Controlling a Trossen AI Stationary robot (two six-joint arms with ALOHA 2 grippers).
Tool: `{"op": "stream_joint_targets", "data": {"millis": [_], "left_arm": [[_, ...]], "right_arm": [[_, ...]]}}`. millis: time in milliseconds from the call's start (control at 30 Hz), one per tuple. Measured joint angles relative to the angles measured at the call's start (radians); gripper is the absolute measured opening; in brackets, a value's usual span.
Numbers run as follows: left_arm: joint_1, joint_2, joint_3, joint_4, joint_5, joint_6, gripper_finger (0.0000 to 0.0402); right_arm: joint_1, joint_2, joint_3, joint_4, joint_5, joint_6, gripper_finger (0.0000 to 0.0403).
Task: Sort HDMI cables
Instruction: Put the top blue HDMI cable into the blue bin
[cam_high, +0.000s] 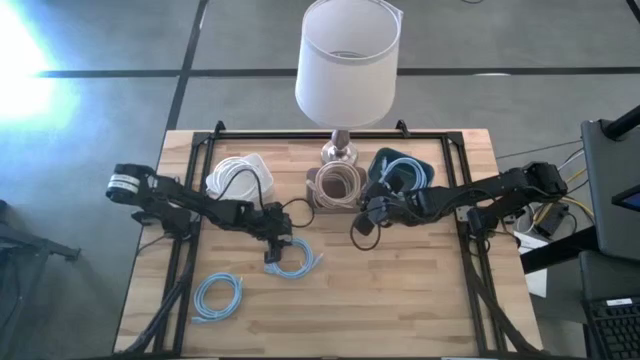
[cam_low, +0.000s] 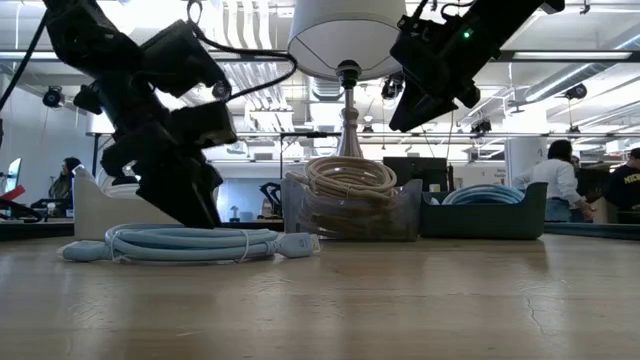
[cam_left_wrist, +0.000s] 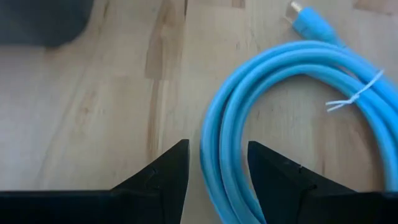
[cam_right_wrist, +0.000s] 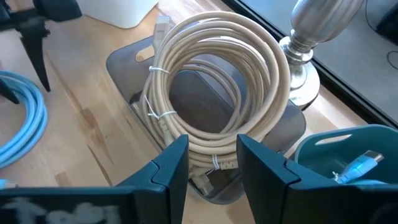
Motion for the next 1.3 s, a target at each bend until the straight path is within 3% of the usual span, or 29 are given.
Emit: {"op": "stream_joint_targets", "data": {"millis": [333,633,767,867,1133,1300], "left_arm": [[0.000,0.113,0.025,0.015,0.031,-0.060,0.0159],[-0.002,0.108,0.135,-0.036,0.081,-0.013,0.0071],[0.000,0.111,0.165,-0.092,0.071,0.001,0.0040],[-0.001,0.110,0.170,-0.090,0.064,0.003,0.0039],[0.000,0.110,0.224,-0.088,-0.028,0.031,0.0055],[0.000,0.110,0.262,-0.087,-0.028,0.054,0.0044]], "right_arm": [[0.001,0.003,0.000,0.019,-0.054,0.009,0.0148],[0.001,0.149,0.001,0.281,-0.230,-0.038,0.0153],[0.002,0.240,0.028,0.314,-0.246,-0.048,0.0151],[0.002,0.296,0.057,0.314,-0.261,-0.049,0.0146],[0.017,0.418,0.196,0.320,-0.450,-0.050,0.0131],[0.030,0.522,0.310,0.308,-0.471,-0.125,0.0130]]}}
